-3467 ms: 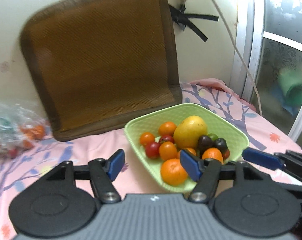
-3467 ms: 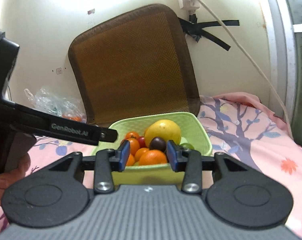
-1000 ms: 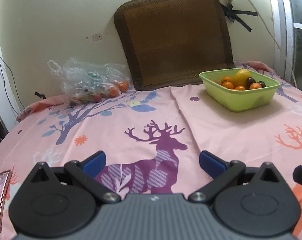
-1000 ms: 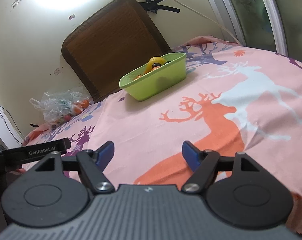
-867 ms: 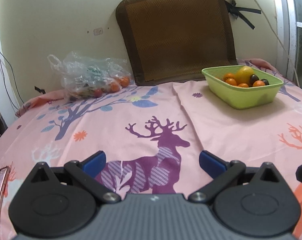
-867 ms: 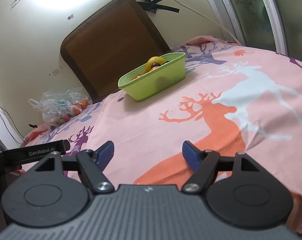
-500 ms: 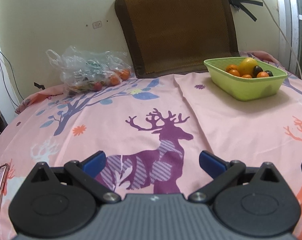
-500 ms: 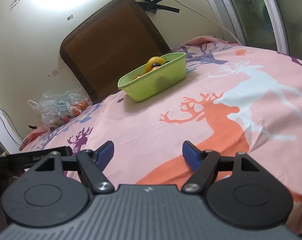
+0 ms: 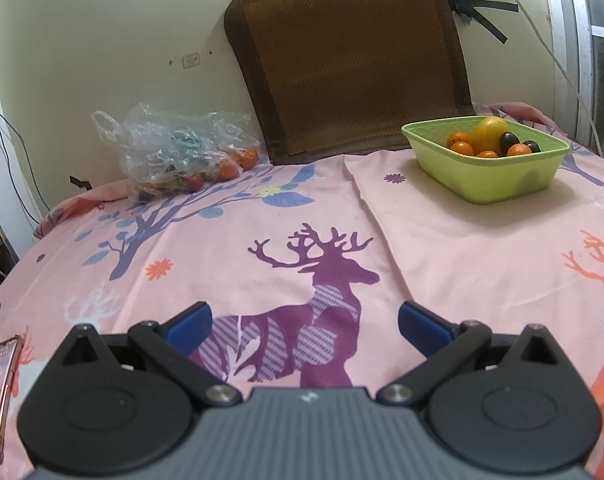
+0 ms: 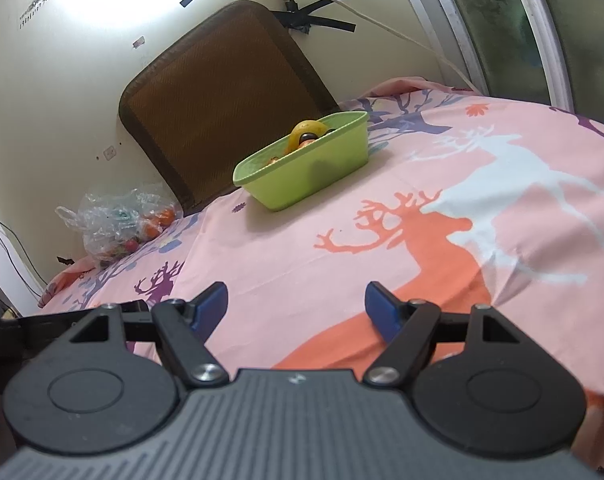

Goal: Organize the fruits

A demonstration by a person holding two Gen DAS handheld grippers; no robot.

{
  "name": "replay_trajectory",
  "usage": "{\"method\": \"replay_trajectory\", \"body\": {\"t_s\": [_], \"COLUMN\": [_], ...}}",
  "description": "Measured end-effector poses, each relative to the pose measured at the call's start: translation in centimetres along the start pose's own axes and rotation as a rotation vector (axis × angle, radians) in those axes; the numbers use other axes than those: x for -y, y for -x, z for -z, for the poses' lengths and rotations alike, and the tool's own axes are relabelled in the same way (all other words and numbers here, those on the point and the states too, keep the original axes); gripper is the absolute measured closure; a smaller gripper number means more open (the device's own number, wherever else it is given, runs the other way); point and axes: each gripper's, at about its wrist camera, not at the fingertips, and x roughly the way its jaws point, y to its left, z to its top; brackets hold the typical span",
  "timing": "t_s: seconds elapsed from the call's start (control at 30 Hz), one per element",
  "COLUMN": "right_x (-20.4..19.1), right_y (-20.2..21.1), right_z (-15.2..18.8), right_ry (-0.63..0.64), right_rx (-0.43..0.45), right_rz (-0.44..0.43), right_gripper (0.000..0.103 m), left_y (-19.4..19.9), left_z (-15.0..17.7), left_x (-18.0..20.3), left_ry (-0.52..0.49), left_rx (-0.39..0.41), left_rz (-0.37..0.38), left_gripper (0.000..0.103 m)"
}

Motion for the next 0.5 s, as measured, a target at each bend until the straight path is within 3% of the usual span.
{"method": "replay_trajectory", "body": {"t_s": [0.5], "right_x": [0.02], "right_y": [0.54], "right_z": [-0.02], "right_ry": [0.001], "right_rx": [0.031], "right_rz": [0.001], "right_gripper": [0.025], "left_y": [0.73], "left_z": [0.07], "left_x": [0.53], "left_ry": [-0.026], "left_rx": [-0.018], "left_rz": [0.028], "left_gripper": [0.000]}}
